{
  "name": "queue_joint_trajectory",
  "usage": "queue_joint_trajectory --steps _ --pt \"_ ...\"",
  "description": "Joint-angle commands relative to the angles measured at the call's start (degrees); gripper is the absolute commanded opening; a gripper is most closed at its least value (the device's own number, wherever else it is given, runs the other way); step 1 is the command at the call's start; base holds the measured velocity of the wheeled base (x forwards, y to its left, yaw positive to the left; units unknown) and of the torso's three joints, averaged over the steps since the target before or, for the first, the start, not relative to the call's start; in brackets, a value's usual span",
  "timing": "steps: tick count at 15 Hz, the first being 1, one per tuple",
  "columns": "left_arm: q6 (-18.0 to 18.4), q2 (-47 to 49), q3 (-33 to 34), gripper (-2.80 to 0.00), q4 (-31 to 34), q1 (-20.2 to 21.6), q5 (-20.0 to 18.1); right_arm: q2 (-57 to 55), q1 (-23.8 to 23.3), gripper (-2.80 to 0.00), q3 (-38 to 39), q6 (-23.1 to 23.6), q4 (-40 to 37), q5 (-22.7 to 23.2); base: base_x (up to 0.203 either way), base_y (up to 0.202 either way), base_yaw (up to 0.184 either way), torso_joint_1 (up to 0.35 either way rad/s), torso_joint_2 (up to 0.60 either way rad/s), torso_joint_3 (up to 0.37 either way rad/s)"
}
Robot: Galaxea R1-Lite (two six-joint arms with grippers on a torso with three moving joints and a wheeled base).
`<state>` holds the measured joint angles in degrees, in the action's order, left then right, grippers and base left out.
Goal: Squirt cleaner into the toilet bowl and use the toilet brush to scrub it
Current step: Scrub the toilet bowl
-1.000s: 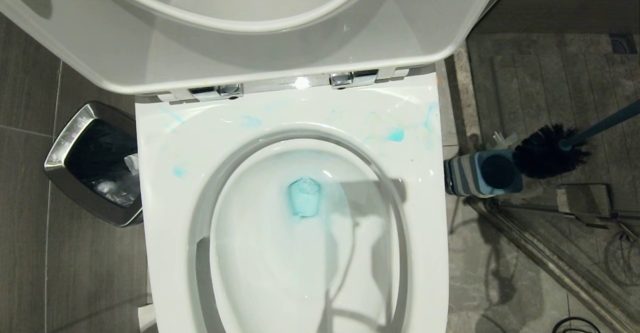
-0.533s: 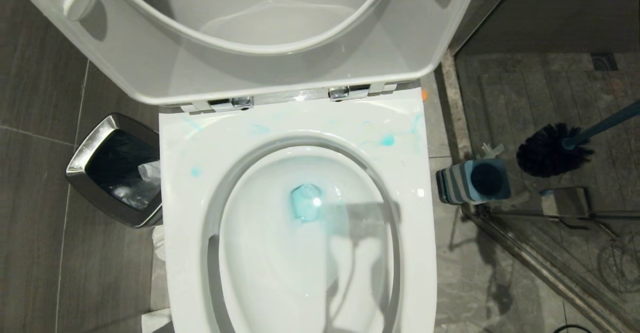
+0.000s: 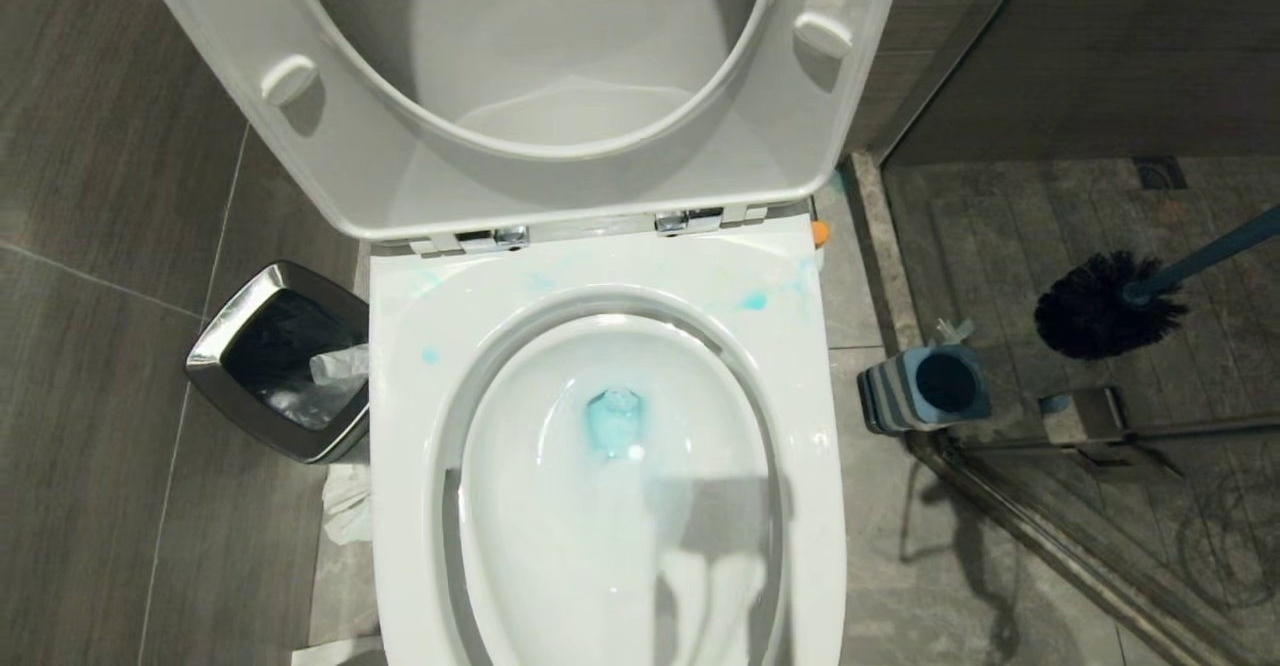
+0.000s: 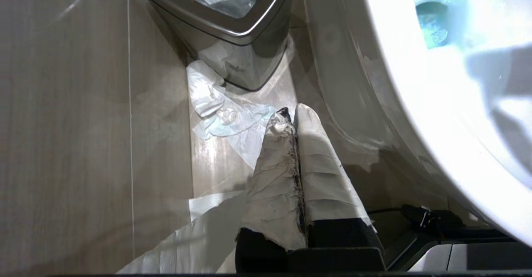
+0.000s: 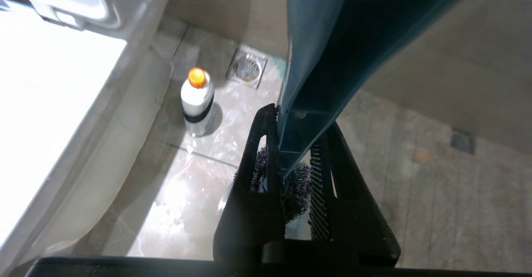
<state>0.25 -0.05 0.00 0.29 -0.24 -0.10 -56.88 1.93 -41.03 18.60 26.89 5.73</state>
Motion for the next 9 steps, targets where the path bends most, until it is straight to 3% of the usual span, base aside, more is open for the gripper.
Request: queue_joint_trajectory --steps 1,9 --pt "0.0 0.0 0.0 -2.8 0.0 0.0 0.0 -0.2 0.0 -2.8 0.0 0.1 0.2 0.1 0.0 0.0 0.0 0.0 0.0 0.205" --pt "0.0 0.0 0.0 -2.8 0.0 0.0 0.0 -1.1 0.1 -2.8 -0.5 1.4 0.3 0.2 0.0 0.0 0.0 0.002 0.0 0.202"
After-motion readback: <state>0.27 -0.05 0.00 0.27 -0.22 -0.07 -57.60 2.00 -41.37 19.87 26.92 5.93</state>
